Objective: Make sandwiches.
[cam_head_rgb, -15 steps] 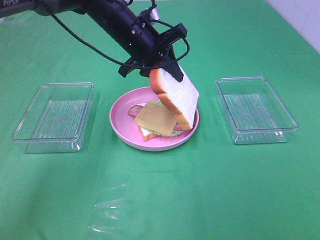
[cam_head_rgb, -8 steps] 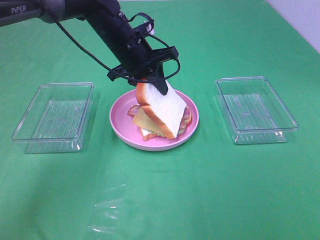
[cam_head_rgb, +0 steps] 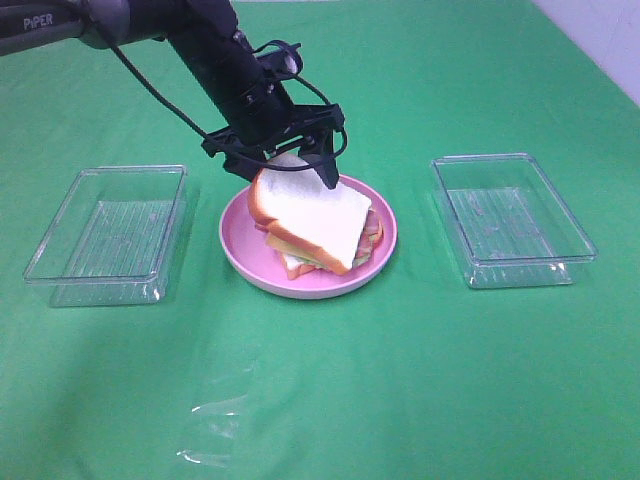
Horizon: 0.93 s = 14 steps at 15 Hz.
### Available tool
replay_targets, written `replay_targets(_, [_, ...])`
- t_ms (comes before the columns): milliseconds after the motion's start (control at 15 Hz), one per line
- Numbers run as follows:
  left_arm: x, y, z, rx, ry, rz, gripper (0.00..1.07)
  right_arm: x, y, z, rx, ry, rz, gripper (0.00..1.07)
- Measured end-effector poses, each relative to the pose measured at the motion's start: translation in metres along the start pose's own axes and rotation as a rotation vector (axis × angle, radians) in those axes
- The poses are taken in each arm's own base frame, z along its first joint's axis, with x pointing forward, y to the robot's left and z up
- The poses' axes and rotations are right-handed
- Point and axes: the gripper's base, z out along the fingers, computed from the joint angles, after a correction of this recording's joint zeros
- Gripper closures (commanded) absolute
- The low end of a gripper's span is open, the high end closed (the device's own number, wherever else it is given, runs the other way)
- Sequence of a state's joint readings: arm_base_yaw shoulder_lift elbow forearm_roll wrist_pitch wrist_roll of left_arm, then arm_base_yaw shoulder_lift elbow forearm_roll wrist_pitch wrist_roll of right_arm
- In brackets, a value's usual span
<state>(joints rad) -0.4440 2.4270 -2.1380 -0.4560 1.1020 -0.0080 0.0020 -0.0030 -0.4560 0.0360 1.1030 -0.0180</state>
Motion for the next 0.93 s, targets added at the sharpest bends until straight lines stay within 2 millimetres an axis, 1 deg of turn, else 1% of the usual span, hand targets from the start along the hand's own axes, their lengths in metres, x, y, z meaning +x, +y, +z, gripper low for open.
replay_targets(67, [0.001, 0.001, 0.000, -0.011, 0.007, 0.004, 0.16, 0.000, 0.000, 0.000, 0.000, 0.000, 0.000, 0.11])
replay_targets(133, [0.001, 0.002, 0.000, -0.025, 0.016, 0.011, 0.13, 0.000, 0.000, 0.000, 0.000, 0.000, 0.000, 0.11])
replay_targets(533, [0.006, 0.010, -0.001, -0.113, 0.071, 0.028, 0.13, 0.000, 0.000, 0.000, 0.000, 0.000, 0.000, 0.11])
replay_targets(600, [0.006, 0.011, -0.015, -0.186, 0.071, 0.058, 0.13, 0.000, 0.000, 0.000, 0.000, 0.000, 0.000, 0.11])
replay_targets(733, [0.000, 0.004, -0.048, -0.260, -0.007, 0.108, 0.13, 0.000, 0.000, 0.000, 0.000, 0.000, 0.000, 0.11])
replay_targets(800, [-0.001, 0.002, -0.056, -0.276, -0.024, 0.117, 0.13, 0.000, 0.000, 0.000, 0.000, 0.000, 0.000, 0.11])
replay_targets(867, [-0.002, -0.006, -0.082, -0.301, -0.077, 0.143, 0.13, 0.000, 0.000, 0.000, 0.000, 0.000, 0.000, 0.11])
replay_targets(933, [-0.001, -0.014, -0.103, -0.308, -0.120, 0.158, 0.13, 0.000, 0.000, 0.000, 0.000, 0.000, 0.000, 0.11])
